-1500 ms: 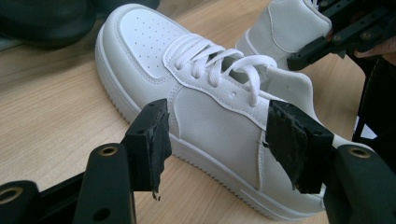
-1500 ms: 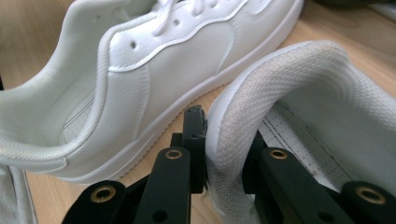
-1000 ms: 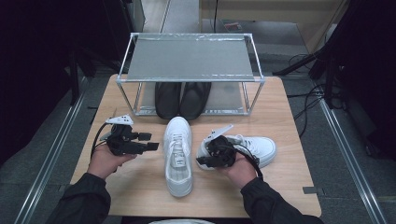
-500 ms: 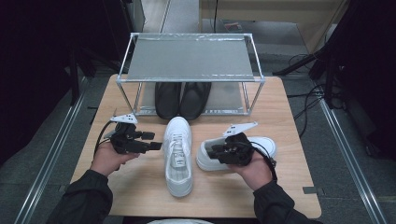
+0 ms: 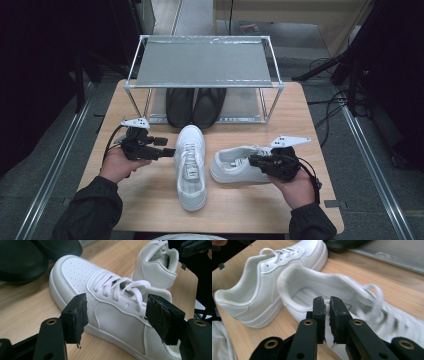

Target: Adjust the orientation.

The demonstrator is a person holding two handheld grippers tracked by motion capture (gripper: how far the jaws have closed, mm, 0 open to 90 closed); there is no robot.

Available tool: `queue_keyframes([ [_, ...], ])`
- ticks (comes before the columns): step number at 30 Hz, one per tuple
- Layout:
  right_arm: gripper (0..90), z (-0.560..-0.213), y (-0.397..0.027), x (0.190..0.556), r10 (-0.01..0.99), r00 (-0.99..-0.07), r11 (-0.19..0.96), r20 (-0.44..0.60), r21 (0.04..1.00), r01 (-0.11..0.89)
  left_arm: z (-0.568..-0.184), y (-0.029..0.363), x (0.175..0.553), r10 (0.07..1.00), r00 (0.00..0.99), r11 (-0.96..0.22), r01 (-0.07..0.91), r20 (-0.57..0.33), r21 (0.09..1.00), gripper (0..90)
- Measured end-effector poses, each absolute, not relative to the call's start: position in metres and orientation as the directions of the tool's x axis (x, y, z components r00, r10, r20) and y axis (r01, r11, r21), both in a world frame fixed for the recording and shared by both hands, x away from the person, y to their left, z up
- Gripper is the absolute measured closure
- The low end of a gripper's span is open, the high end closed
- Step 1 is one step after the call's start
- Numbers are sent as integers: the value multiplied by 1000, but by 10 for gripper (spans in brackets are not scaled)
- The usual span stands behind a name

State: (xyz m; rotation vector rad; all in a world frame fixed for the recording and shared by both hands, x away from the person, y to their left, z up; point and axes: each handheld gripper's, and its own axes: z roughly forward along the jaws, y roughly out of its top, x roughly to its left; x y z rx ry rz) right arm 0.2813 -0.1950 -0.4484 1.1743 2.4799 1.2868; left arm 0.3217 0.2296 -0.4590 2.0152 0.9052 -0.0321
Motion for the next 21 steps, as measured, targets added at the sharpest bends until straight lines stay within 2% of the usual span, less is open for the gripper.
queue_keyframes([
  [3, 900, -450, -204, 281, 705, -666, 328, 244, 720, 611, -458, 226, 323, 580, 738, -336, 602, -344, 724, 343],
  [13, 900, -469, -235, 283, 782, -563, 280, 266, 657, 700, -459, 223, 326, 572, 745, -342, 598, -344, 725, 344],
  [21, 900, -477, -240, 290, 781, -549, 265, 297, 639, 722, -458, 223, 326, 578, 743, -346, 597, -337, 724, 344],
])
